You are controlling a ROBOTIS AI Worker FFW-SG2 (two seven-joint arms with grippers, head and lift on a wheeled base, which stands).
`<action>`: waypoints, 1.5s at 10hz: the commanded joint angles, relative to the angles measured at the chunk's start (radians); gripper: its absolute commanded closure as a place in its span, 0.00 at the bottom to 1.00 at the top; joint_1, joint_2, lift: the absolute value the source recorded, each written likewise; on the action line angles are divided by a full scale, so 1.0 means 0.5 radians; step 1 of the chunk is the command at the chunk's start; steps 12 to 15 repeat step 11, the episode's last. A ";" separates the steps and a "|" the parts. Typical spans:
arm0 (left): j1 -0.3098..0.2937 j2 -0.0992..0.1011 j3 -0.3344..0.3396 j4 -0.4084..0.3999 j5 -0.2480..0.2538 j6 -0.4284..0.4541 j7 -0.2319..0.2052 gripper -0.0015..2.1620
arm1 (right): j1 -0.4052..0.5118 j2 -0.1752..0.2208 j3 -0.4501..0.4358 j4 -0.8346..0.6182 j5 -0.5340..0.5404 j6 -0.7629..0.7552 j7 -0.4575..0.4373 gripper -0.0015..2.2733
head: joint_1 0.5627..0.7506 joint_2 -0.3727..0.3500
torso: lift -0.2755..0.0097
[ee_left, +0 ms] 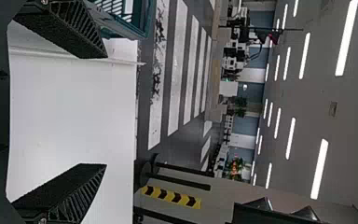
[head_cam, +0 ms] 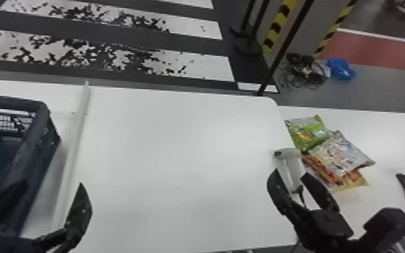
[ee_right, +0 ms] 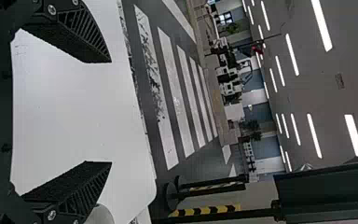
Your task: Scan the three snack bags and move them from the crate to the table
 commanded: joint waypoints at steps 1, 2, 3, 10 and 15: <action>0.000 0.000 0.003 -0.003 0.000 0.000 0.000 0.02 | 0.000 0.000 0.000 0.000 0.000 0.000 0.000 0.05 | 0.70 0.17 | 0.75; 0.003 0.000 0.000 -0.003 0.000 0.000 0.000 0.02 | 0.000 0.000 0.000 0.000 0.000 0.000 0.000 0.05 | 0.70 0.17 | 0.75; 0.003 0.000 0.000 0.000 0.000 0.000 0.000 0.02 | 0.000 -0.003 0.000 0.000 0.000 0.000 0.000 0.05 | 0.70 0.17 | 0.75; 0.000 0.000 0.000 -0.006 0.000 0.000 0.003 0.02 | 0.004 -0.009 0.000 -0.003 0.000 0.000 0.012 0.05 | 0.70 0.18 | 0.75; 0.000 0.000 0.000 -0.012 0.000 0.000 0.003 0.02 | 0.000 -0.009 0.000 -0.003 0.000 0.000 0.012 0.05 | 0.70 0.18 | 0.75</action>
